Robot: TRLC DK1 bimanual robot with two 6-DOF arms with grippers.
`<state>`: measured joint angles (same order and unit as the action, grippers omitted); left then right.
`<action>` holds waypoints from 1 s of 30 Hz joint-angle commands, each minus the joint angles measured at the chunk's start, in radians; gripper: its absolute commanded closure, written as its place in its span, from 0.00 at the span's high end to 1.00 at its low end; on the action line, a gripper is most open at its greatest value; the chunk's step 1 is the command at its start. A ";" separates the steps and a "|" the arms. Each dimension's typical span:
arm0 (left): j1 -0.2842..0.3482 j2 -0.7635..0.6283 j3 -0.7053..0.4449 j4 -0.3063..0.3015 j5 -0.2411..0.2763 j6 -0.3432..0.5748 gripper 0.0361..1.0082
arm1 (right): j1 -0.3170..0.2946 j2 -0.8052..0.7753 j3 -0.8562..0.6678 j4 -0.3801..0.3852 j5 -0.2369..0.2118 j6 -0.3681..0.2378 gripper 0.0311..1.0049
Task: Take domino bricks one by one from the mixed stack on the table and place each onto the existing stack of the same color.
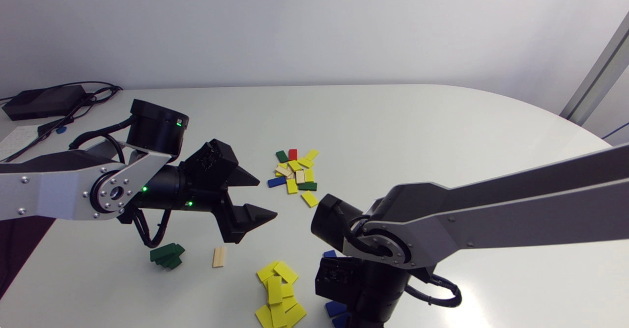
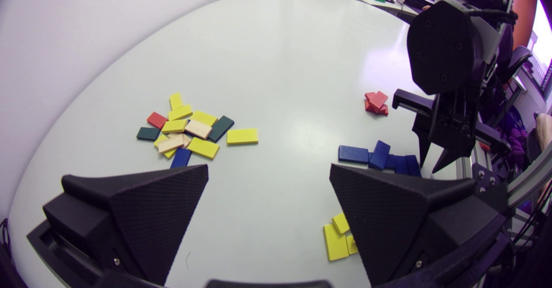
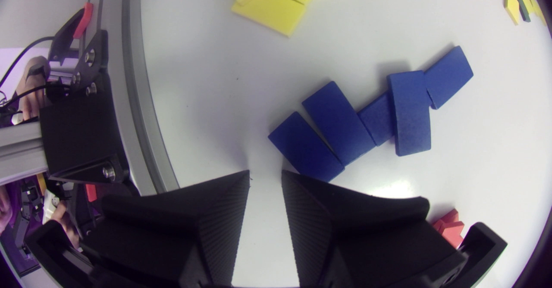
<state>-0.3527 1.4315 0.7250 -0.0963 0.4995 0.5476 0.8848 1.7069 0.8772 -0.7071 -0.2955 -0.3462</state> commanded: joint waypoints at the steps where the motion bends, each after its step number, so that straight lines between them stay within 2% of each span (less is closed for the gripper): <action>1: 0.009 0.010 -0.025 0.006 0.001 -0.026 1.00 | 0.008 0.036 0.003 -0.003 0.018 -0.030 0.27; 4: 0.009 0.009 -0.025 0.006 0.001 -0.026 1.00 | 0.008 0.037 0.005 0.008 0.052 -0.030 0.27; 19: 0.026 -0.005 -0.032 0.006 0.001 -0.025 1.00 | -0.018 0.108 0.072 0.021 0.118 -0.042 0.28; 24: 0.038 -0.014 -0.035 0.006 0.001 -0.023 1.00 | -0.021 0.085 0.071 0.008 0.118 -0.047 0.28; 30: 0.040 -0.013 -0.032 0.004 0.001 -0.023 1.00 | -0.003 -0.009 0.088 -0.051 0.124 -0.027 0.28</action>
<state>-0.3199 1.4303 0.7105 -0.0963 0.4995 0.5476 0.8719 1.7359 0.9668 -0.7311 -0.1810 -0.3672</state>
